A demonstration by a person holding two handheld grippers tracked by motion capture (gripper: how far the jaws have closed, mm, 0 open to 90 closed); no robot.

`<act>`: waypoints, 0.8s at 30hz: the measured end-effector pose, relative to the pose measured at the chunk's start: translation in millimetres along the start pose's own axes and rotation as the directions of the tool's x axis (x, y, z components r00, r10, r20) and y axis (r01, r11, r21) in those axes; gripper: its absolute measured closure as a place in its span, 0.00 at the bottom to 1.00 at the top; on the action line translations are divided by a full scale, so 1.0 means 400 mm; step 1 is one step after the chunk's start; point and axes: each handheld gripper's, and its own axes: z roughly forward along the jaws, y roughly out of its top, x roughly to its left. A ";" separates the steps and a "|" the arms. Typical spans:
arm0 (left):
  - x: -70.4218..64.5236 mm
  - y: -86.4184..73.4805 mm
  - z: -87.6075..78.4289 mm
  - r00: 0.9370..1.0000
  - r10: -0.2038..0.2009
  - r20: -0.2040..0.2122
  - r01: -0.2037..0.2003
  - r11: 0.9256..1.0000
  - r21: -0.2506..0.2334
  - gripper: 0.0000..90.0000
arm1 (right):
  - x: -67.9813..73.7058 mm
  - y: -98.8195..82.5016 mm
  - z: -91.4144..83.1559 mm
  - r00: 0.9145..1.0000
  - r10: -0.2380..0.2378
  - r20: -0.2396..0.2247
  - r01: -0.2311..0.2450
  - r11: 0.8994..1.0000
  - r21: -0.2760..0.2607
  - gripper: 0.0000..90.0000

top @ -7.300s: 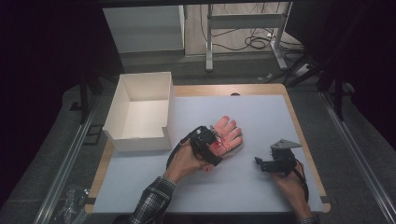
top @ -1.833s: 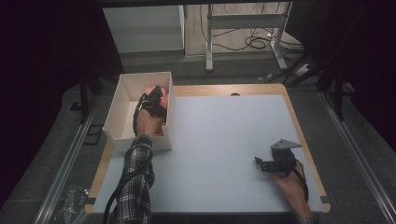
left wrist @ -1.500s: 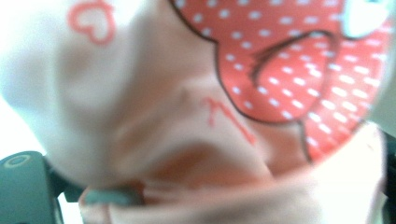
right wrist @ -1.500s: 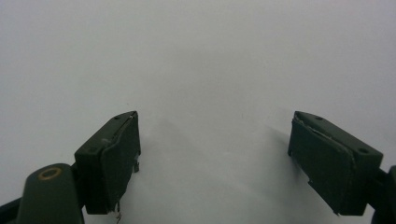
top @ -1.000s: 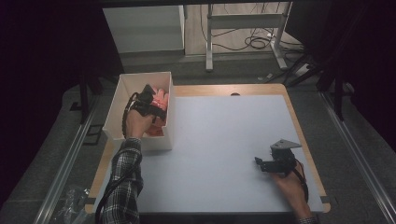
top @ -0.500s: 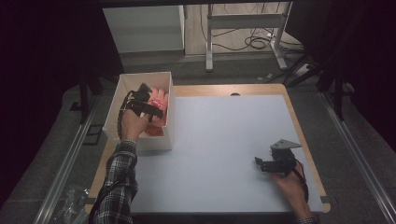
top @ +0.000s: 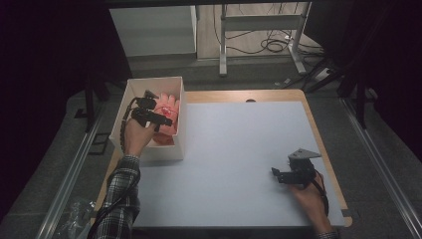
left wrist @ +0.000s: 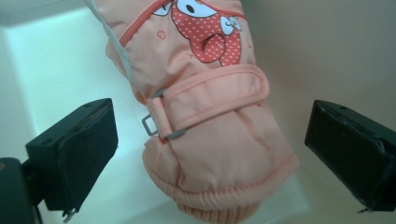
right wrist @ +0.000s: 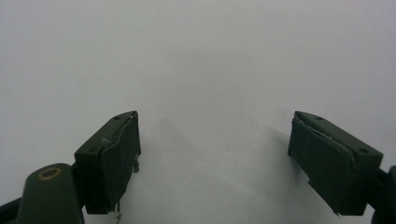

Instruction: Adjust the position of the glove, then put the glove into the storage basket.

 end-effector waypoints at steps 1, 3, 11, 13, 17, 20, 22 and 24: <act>0.000 -0.003 -0.005 1.000 0.004 0.002 -0.004 1.000 -0.005 0.03 | 0.000 0.000 0.000 1.000 0.001 -0.001 -0.001 1.000 0.000 0.19; -0.002 -0.009 -0.013 1.000 -0.002 0.009 0.002 1.000 -0.021 0.03 | 0.000 0.000 0.000 1.000 0.001 0.000 -0.001 1.000 0.000 0.19; -0.010 -0.031 -0.047 0.999 0.027 0.035 -0.024 0.997 -0.079 0.03 | 0.000 0.000 0.000 1.000 0.001 0.000 -0.001 1.000 0.000 0.19; -0.013 -0.036 -0.053 0.999 0.037 0.036 -0.033 0.996 -0.088 0.03 | 0.000 0.000 0.000 1.000 0.001 0.000 -0.001 1.000 0.000 0.19; -0.022 -0.048 -0.065 0.997 0.058 0.047 -0.053 0.992 -0.112 0.03 | 0.000 0.000 0.000 1.000 0.000 0.000 0.000 1.000 0.000 0.19; -0.029 -0.059 -0.073 0.995 0.080 0.061 -0.071 0.989 -0.130 0.03 | 0.000 0.000 0.000 1.000 0.001 0.000 -0.001 1.000 0.000 0.19; -0.031 -0.065 -0.077 0.994 0.087 0.069 -0.077 0.987 -0.138 0.03 | 0.000 0.000 0.000 1.000 0.000 0.001 0.000 1.000 0.000 0.19; -0.033 -0.071 -0.082 0.993 0.093 0.075 -0.081 0.986 -0.149 0.03 | 0.000 0.000 0.000 1.000 0.000 0.001 0.000 1.000 0.000 0.19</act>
